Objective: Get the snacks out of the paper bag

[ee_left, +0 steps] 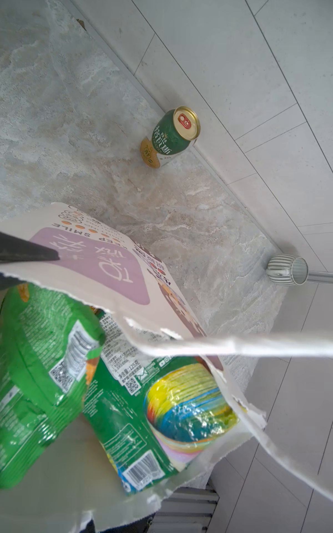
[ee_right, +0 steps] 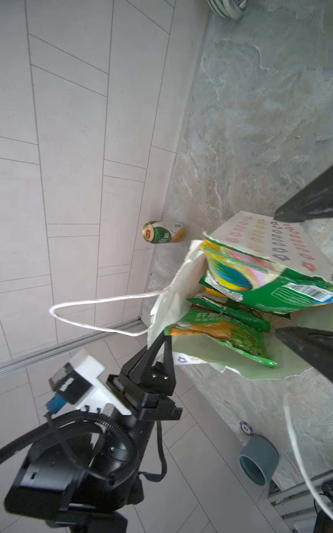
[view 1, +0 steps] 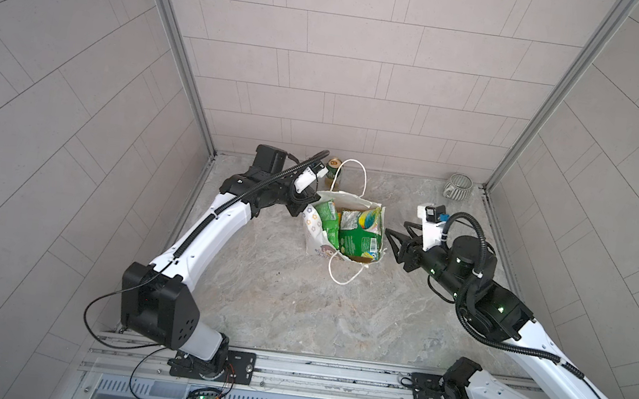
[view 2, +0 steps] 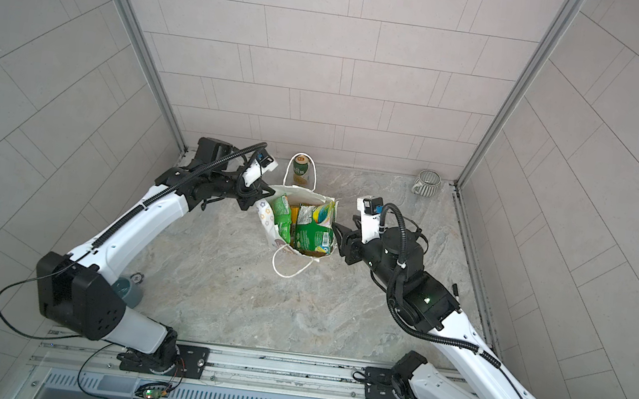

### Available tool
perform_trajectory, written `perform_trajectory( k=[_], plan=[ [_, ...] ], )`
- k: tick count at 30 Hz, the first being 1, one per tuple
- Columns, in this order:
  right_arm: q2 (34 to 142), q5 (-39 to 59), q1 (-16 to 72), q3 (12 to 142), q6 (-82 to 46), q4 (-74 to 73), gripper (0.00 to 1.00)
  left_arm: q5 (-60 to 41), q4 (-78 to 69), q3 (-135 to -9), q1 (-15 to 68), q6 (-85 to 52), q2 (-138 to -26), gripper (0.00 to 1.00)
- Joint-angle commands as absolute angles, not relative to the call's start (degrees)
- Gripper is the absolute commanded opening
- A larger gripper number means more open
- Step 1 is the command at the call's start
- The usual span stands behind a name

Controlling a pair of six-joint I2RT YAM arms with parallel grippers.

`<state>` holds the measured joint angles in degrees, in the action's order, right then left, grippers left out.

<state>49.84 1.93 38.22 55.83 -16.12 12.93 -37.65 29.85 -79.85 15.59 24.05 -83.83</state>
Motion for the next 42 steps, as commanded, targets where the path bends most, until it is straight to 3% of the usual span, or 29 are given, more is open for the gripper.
perform_trajectory(
  k=[1, 10, 17, 21, 32, 38, 42],
  plan=[
    [52.0, 0.2, 40.4, 60.5, -17.0, 16.2, 0.57, -42.2, 22.5, -78.7, 16.6, 27.1, -78.9, 0.00],
    [62.5, -8.1, 50.6, 70.6, -18.5, 21.7, 0.51, -37.9, 23.1, -75.9, 17.6, 28.2, -75.2, 0.00],
    [69.8, -11.7, 51.9, 71.6, -24.2, 20.7, 0.51, -36.9, 25.8, -78.0, 19.5, 28.1, -77.1, 0.00],
    [74.8, -10.9, 51.7, 74.1, -24.3, 21.3, 0.57, -36.6, 26.8, -79.2, 19.9, 28.2, -78.4, 0.00],
    [85.6, -4.7, 49.6, 82.8, -26.5, 23.4, 0.59, -33.7, 29.5, -82.2, 20.1, 27.4, -81.2, 0.00],
    [89.4, -2.5, 48.6, 84.3, -27.2, 23.3, 0.49, -33.1, 29.5, -82.8, 20.2, 26.2, -80.8, 0.00],
    [90.9, -2.3, 48.5, 84.3, -27.0, 23.0, 0.35, -33.6, 29.0, -82.5, 20.6, 26.2, -80.9, 0.00]
  ],
)
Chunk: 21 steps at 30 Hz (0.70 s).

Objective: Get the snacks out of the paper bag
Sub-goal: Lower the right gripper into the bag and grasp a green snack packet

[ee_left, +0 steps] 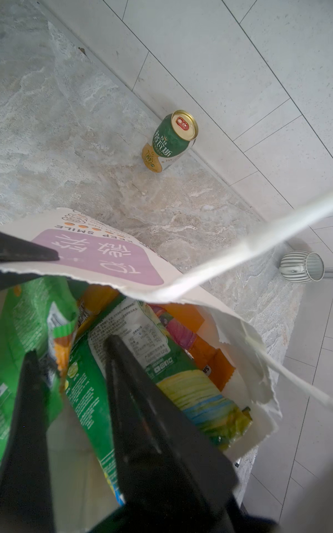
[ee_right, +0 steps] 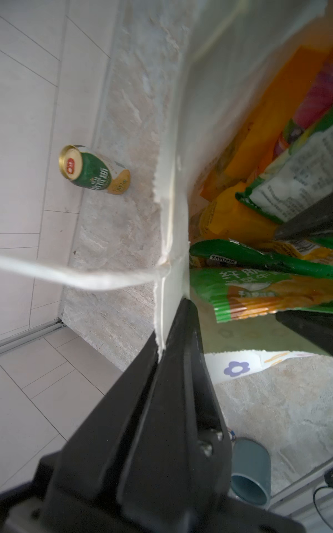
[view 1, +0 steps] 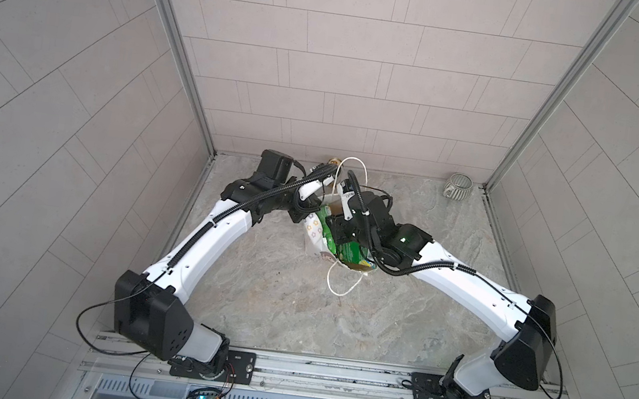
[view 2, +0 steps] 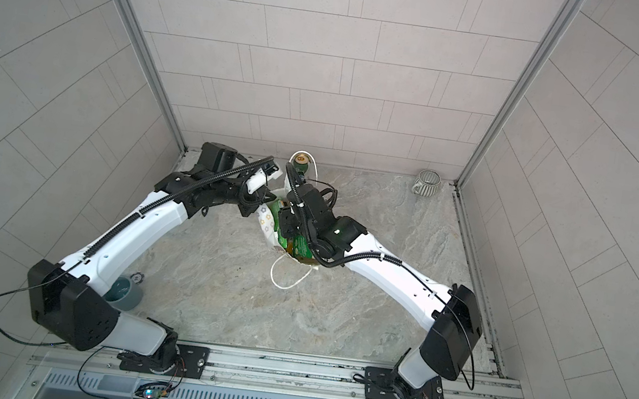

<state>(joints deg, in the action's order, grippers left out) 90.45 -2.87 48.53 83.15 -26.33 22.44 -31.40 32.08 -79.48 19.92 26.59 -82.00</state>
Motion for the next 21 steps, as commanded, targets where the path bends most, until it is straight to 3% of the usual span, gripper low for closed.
perform_trajectory(
  k=[1, 6, 8, 12, 15, 17, 19, 21],
  plan=[
    [91.0, -2.1, 48.5, 84.2, -27.1, 22.8, 0.28, -33.5, 29.0, -82.4, 20.7, 26.2, -80.9, 0.00],
    [90.2, -1.6, 48.6, 83.3, -27.9, 21.7, 0.07, -32.9, 28.2, -81.9, 20.9, 26.2, -80.5, 0.00],
    [89.9, -1.8, 48.5, 83.0, -27.9, 21.5, 0.00, -33.0, 27.7, -81.7, 21.0, 26.1, -80.3, 0.06],
    [89.8, -1.3, 48.5, 82.4, -28.1, 20.8, 0.00, -33.6, 26.3, -80.9, 21.0, 25.3, -80.0, 0.22],
    [90.0, -1.0, 48.4, 81.8, -28.6, 19.8, 0.00, -34.1, 25.2, -80.3, 21.3, 25.0, -79.9, 0.24],
    [90.4, -1.0, 48.5, 81.8, -28.7, 19.7, 0.00, -34.4, 25.3, -80.2, 21.4, 24.8, -80.0, 0.18],
    [90.5, -1.1, 48.5, 81.8, -28.8, 19.6, 0.00, -34.4, 25.8, -80.4, 21.5, 25.2, -80.0, 0.17],
    [90.4, -1.0, 48.5, 81.4, -28.8, 19.1, 0.00, -34.3, 25.8, -80.4, 21.6, 25.2, -79.8, 0.07]
  ],
)
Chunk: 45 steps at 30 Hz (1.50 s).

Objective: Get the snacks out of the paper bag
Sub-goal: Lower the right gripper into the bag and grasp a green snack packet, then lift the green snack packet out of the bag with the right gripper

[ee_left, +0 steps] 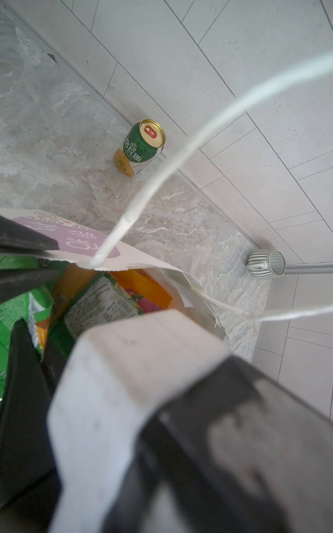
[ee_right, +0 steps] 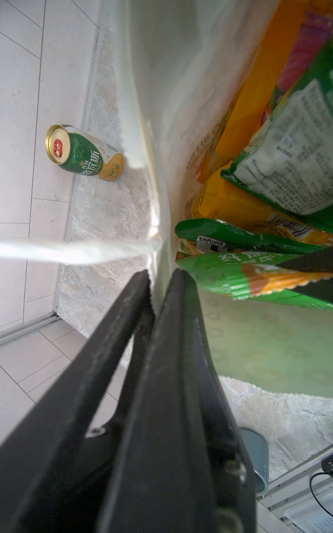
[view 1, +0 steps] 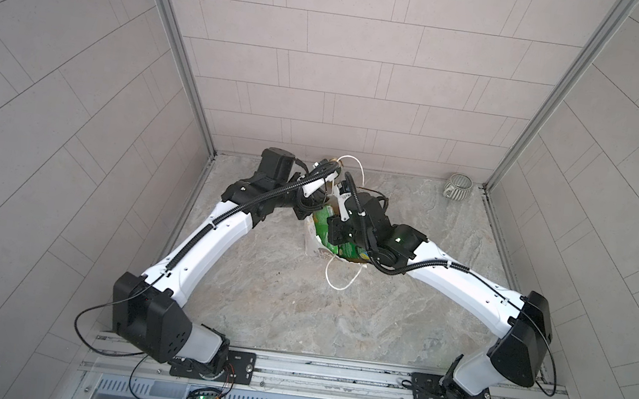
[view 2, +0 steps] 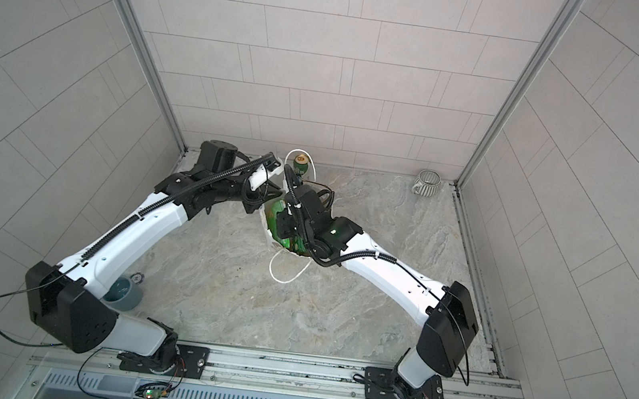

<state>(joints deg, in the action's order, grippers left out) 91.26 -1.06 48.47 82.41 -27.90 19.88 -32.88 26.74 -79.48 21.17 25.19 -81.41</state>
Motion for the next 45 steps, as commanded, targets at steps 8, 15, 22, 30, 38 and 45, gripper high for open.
perform_trajectory(
  k=[8, 15, 22, 30, 38, 45],
  plan=[
    [89.3, -1.2, 48.5, 80.4, -28.7, 18.5, 0.00, -33.1, 26.3, -80.3, 21.8, 25.9, -80.0, 0.00],
    [86.0, -1.6, 48.5, 78.5, -28.3, 17.9, 0.00, -33.1, 27.5, -80.3, 21.9, 27.3, -80.2, 0.00],
    [80.3, 0.2, 48.5, 76.8, -24.5, 17.8, 0.00, -34.3, 28.1, -80.2, 22.0, 28.8, -79.7, 0.00],
    [69.5, 1.4, 48.1, 75.0, -20.3, 20.7, 0.00, -33.0, 27.9, -79.1, 22.2, 31.5, -78.6, 0.00],
    [59.5, 8.9, 41.4, 73.6, -20.3, 23.7, 0.00, -33.7, 26.6, -78.8, 22.3, 31.9, -78.2, 0.00],
    [52.1, 14.7, 33.6, 72.8, -20.9, 25.4, 0.00, -32.6, 25.3, -77.6, 22.3, 32.3, -78.1, 0.00]
  ],
)
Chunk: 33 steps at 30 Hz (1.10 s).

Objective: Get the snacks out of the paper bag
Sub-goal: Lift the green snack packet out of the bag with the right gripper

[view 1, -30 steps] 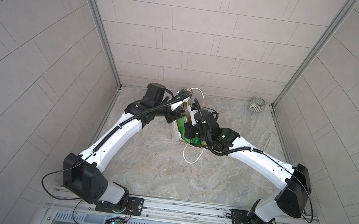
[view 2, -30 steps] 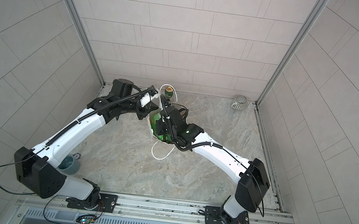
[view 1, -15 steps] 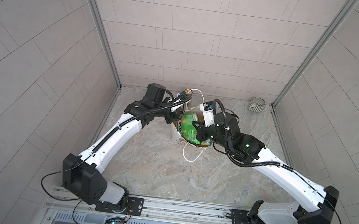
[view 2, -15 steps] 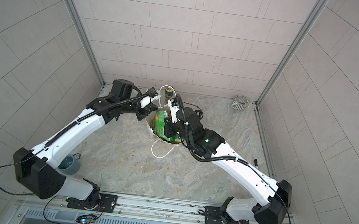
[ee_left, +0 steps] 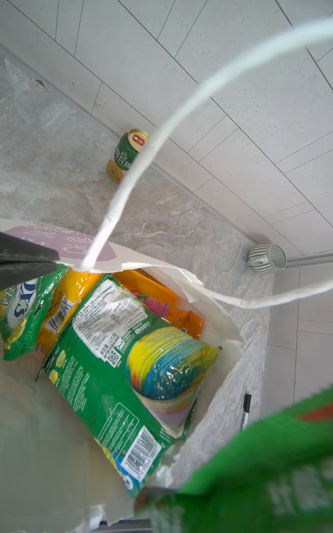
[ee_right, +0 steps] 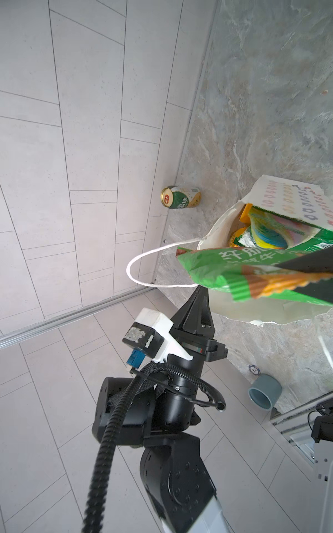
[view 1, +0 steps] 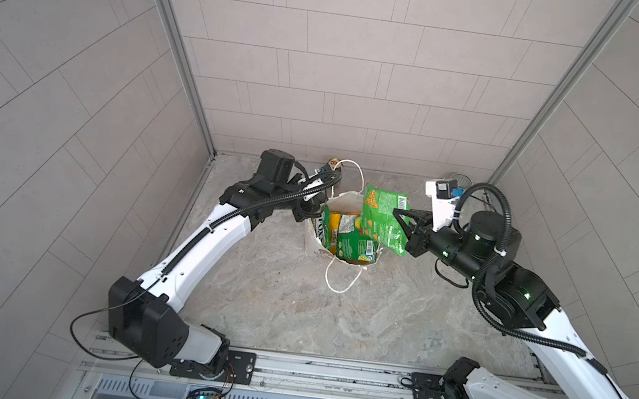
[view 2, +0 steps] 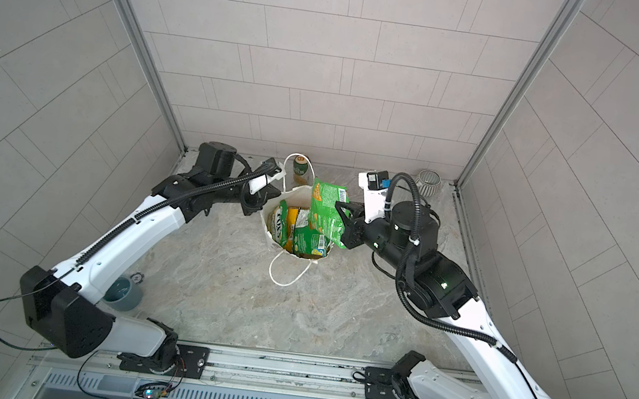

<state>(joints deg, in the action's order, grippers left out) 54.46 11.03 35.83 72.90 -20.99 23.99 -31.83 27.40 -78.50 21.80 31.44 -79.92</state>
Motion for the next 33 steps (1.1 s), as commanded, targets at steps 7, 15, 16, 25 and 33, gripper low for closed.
perform_trajectory(
  k=[7, 15, 16, 25, 33],
  plan=[
    [49.0, 11.2, 23.1, 71.8, -19.8, 27.8, 0.00, -33.9, 24.8, -77.1, 22.5, 32.0, -76.5, 0.00],
    [59.4, 3.5, 11.7, 73.1, -15.4, 33.3, 0.00, -32.2, 23.2, -75.9, 23.9, 31.3, -75.6, 0.00],
    [62.1, 1.3, 11.7, 74.1, -13.9, 35.0, 0.00, -32.1, 23.2, -75.8, 24.0, 31.4, -75.5, 0.00],
    [85.9, -18.1, 11.7, 83.0, -3.7, 42.7, 0.00, -31.2, 22.5, -75.2, 25.1, 31.5, -75.4, 0.00],
    [102.4, -36.5, 10.8, 90.2, 6.0, 39.6, 0.00, -30.1, 22.6, -74.8, 25.2, 32.0, -73.6, 0.00]
  ],
)
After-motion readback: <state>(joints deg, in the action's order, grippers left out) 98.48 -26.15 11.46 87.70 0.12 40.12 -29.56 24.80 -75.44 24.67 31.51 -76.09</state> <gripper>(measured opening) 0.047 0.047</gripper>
